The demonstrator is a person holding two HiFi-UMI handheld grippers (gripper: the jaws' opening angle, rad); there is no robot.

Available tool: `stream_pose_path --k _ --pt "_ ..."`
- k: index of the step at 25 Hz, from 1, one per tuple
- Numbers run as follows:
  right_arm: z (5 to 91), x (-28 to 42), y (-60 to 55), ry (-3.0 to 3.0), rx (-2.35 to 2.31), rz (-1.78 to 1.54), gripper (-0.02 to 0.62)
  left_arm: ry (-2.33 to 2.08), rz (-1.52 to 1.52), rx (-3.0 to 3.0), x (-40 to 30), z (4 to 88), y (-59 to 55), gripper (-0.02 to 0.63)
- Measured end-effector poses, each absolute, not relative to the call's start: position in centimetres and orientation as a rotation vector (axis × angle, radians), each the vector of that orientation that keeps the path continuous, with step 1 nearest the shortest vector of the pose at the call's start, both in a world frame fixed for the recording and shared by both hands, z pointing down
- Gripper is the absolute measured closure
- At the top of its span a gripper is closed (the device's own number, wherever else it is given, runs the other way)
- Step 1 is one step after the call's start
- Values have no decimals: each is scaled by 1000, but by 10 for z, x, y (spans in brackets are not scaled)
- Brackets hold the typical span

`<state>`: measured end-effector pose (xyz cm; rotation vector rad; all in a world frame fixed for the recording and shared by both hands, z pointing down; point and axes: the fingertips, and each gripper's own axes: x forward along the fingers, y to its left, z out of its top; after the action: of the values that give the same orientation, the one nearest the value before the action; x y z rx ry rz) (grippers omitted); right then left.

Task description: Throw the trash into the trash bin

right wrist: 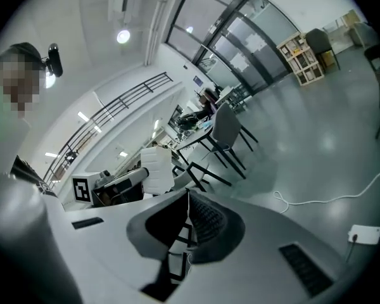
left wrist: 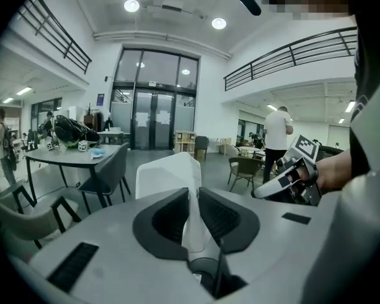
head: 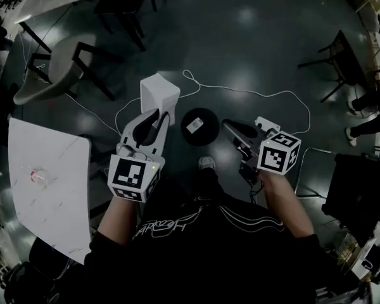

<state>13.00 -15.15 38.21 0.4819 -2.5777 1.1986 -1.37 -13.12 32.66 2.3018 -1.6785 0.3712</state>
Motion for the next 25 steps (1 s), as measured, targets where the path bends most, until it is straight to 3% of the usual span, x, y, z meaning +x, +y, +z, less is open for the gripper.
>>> stream_pose_path --k 11,25 --pt "467 185 -174 -2485 542 1292 561 -1436 656 2225 75 491 -157 554" --pt "552 225 -153 -2356 632 1451 561 -1090 1026 2079 119 714 -151 552"
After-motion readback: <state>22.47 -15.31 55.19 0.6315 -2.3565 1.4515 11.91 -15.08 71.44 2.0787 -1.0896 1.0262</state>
